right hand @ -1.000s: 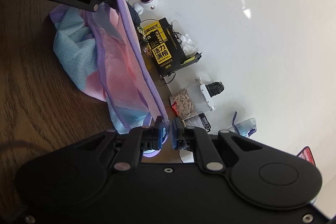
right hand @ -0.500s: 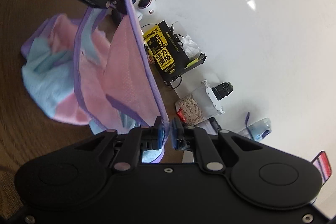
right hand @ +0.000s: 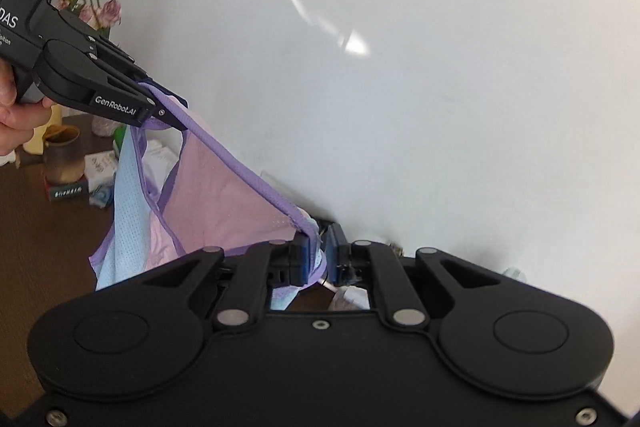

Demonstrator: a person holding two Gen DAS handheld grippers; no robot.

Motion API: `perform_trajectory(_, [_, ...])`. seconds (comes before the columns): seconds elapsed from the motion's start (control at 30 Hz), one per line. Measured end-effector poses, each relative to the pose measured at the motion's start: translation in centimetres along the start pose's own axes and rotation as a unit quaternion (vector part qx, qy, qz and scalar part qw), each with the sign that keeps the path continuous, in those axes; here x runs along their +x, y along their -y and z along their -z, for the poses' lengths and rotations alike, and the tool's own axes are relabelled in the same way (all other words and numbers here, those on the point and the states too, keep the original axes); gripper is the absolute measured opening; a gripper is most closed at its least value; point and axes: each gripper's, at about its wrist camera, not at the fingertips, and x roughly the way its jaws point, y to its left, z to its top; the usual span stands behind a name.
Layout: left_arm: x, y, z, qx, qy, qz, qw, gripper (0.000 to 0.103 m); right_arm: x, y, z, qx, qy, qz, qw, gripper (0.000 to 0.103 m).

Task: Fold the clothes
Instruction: 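Lift the garment with both grippers, holding the trim edges apart, then lay the garment flat on the table and open both grippers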

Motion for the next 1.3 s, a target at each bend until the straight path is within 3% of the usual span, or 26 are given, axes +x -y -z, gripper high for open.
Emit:
perform_trajectory(0.2, [1.0,-2.3,-6.5,-0.034,0.023,-0.007,0.9992,0.010,2.5,3.0,-5.8,0.007,0.024,0.034,0.999,0.010])
perform_trajectory(0.4, [-1.2,-3.1,-10.5,-0.043,0.081,-0.018,0.9956,0.010,1.6,3.8,-10.4,-0.005,0.071,0.064,0.995,0.010])
perform_trajectory(0.53, [-2.6,-2.4,-9.6,-0.031,0.094,-0.003,0.9951,0.010,0.2,4.2,-10.7,-0.001,0.089,0.060,0.994,0.010])
perform_trajectory(0.67, [-3.2,-1.2,-6.7,-0.023,0.091,0.014,0.9955,0.010,0.2,3.8,-8.2,0.011,0.071,0.042,0.997,0.010])
perform_trajectory(0.77, [-3.0,0.7,-1.8,-0.019,0.065,0.023,0.9974,0.010,0.3,1.7,-3.4,0.009,0.038,0.022,0.999,0.010])
perform_trajectory(0.93, [-4.5,4.1,11.4,-0.038,0.015,0.066,0.9970,0.010,-0.8,-2.9,7.0,0.012,-0.020,-0.034,0.999,0.010])
perform_trajectory(1.0, [-5.4,5.4,16.8,-0.054,0.002,0.074,0.9958,0.010,-2.3,-5.5,11.5,0.018,-0.041,-0.058,0.997,0.010])
perform_trajectory(1.13, [-8.2,8.8,27.2,-0.064,-0.024,0.055,0.9961,0.010,-7.4,-10.0,20.9,0.018,-0.055,-0.105,0.993,0.010])
perform_trajectory(1.3, [-12.7,10.3,35.2,-0.044,-0.055,0.081,0.9943,0.010,-12.8,-12.8,28.4,0.067,-0.077,-0.122,0.987,0.010])
